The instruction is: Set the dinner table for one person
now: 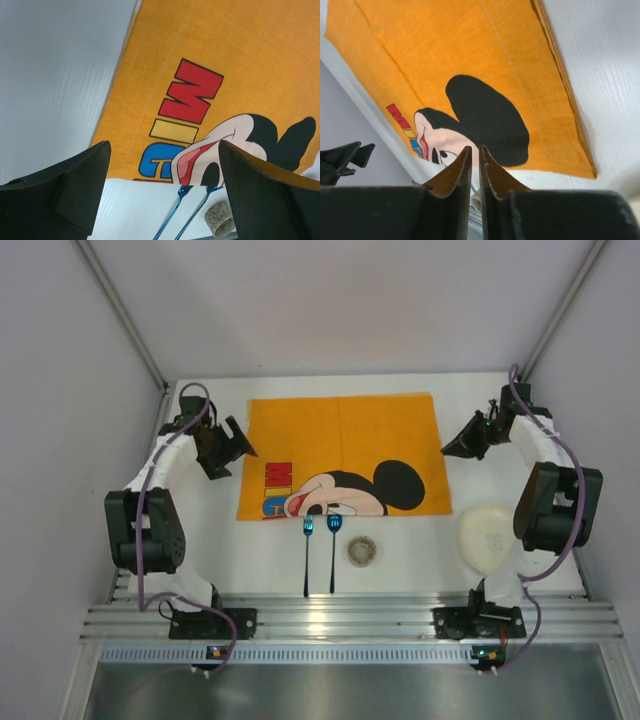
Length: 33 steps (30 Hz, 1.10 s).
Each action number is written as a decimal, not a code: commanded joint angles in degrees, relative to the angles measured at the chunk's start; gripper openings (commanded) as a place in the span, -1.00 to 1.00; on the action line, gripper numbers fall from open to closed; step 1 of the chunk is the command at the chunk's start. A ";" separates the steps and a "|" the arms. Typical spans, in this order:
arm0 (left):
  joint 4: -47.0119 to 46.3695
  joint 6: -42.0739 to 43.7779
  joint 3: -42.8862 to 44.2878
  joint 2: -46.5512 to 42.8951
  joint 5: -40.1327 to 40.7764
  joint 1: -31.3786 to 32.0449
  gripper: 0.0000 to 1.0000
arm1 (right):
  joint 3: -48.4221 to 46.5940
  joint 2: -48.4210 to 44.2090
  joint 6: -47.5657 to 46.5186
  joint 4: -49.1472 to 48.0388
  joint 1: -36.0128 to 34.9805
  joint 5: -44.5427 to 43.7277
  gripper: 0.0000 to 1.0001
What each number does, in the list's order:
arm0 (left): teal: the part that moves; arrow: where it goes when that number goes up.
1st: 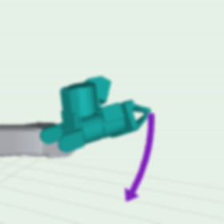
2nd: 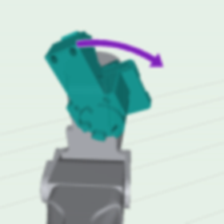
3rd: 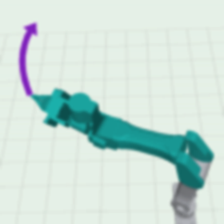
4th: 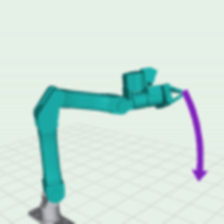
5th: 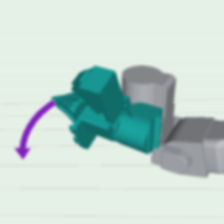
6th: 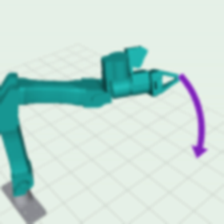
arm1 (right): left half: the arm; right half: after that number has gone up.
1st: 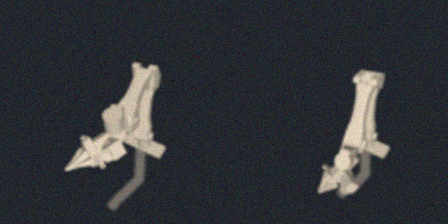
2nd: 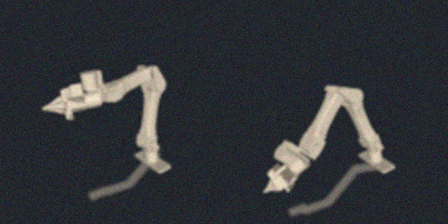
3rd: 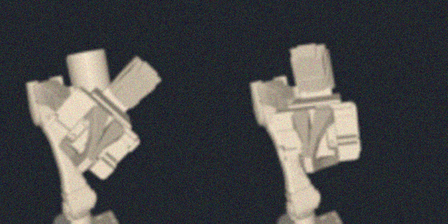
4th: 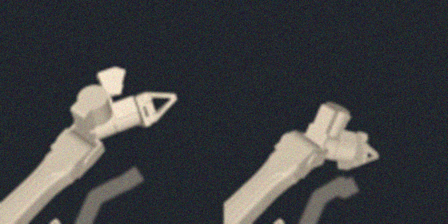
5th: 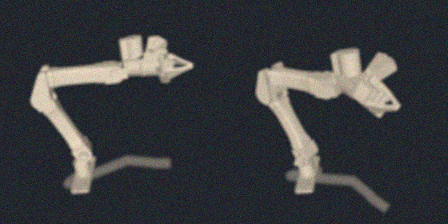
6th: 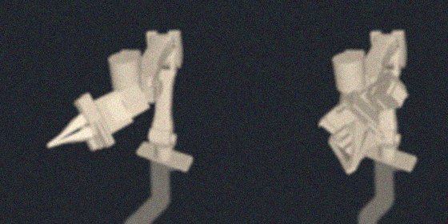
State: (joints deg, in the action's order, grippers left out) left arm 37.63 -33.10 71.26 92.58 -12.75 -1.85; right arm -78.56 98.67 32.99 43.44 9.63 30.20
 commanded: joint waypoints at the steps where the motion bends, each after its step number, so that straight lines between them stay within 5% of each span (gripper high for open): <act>1: -3.00 -0.30 4.75 4.52 -0.95 -0.18 0.85 | -3.96 6.68 0.67 -4.06 -2.33 1.35 -0.81; 3: -3.52 -0.47 6.42 6.56 -1.40 0.00 0.83 | -6.15 8.81 0.67 -4.68 -2.86 1.45 -1.00; 33: 0.51 -2.23 24.44 32.84 4.58 1.58 0.79 | -26.81 35.52 4.18 -5.74 -7.52 4.69 -1.00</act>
State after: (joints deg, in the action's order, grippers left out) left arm 37.19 -35.22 93.51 122.06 -10.79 -0.23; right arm -101.01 132.07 35.86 38.98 2.76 33.36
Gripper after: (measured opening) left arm 0.896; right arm 0.004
